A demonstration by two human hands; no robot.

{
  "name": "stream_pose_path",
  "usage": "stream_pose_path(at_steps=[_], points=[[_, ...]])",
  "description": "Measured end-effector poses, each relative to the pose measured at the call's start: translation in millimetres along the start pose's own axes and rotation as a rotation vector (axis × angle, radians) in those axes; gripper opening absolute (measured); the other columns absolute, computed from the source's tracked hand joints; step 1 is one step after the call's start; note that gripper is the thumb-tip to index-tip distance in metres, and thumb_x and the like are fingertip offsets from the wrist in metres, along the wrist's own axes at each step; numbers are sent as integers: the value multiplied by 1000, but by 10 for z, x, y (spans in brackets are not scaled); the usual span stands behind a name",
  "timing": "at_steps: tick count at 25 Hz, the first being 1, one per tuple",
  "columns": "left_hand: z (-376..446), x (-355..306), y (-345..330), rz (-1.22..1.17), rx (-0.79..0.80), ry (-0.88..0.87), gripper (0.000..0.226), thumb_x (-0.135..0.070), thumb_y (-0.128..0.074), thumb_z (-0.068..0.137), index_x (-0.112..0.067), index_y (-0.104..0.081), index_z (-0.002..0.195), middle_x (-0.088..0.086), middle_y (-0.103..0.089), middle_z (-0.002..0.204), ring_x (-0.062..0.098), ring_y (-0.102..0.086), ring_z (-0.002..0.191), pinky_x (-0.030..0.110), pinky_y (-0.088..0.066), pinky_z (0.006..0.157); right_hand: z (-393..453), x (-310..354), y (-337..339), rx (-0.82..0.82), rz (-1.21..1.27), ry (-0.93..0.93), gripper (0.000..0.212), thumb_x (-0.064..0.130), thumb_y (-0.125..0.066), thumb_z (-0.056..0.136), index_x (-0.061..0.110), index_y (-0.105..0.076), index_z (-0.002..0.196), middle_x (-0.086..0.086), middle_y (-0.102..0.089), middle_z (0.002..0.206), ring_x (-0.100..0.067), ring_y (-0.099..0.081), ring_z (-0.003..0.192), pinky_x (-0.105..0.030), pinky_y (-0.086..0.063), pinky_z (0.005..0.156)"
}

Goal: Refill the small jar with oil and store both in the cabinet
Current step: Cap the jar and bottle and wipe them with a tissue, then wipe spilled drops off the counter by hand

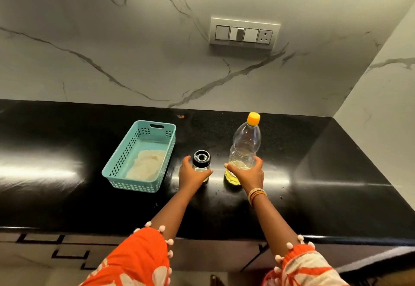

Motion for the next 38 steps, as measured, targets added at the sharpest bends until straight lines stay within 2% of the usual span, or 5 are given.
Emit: stream_pose_path(at_steps=[7,26,30,33,38], points=[[191,-32,-88,108,-153,-122,56,-41,-84,51,-28,-63,101,-4,-73,96,18,-68,91,22,-46,72,341,78,-69,-121,-42,176,72,51,-82,49,27,-53,110,-3,-64,108,-23,-61,101,-37,-53,86],[1808,-591,-552,91,-230,-119,59,-44,-85,48,-33,-66,103,-10,-74,96,-4,-58,81,-4,-32,59,2052,729,-681,33,-29,241,77,52,-84,47,25,-54,112,-3,-61,111,-20,-60,101,-37,-55,86],[1769,-557,-590,74,-184,-129,70,-42,-86,54,-31,-58,117,-6,-70,110,9,-64,102,-1,-35,73,1999,729,-692,66,-131,221,88,53,-84,51,21,-45,123,-5,-56,119,-22,-56,107,-34,-50,86],[1659,-472,-626,44,-86,-29,110,-41,-89,59,-19,-28,147,8,-55,138,25,-52,128,25,-42,98,1927,579,-672,173,-120,100,97,43,-84,60,9,-34,136,-10,-54,128,-28,-56,114,-37,-49,92],[1132,-284,-511,115,-86,-44,101,-41,-81,72,-13,-23,149,15,-43,146,29,-44,133,38,-40,102,1562,70,-372,162,34,-114,47,9,-56,81,8,-43,125,-22,-57,118,-37,-60,104,-46,-52,91]])
Point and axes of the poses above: each hand's wrist, its own z-axis towards the middle knuckle, its own y-axis out of the back of the hand, x = y × z, the point moved 7 cm from there along z, towards the middle knuckle
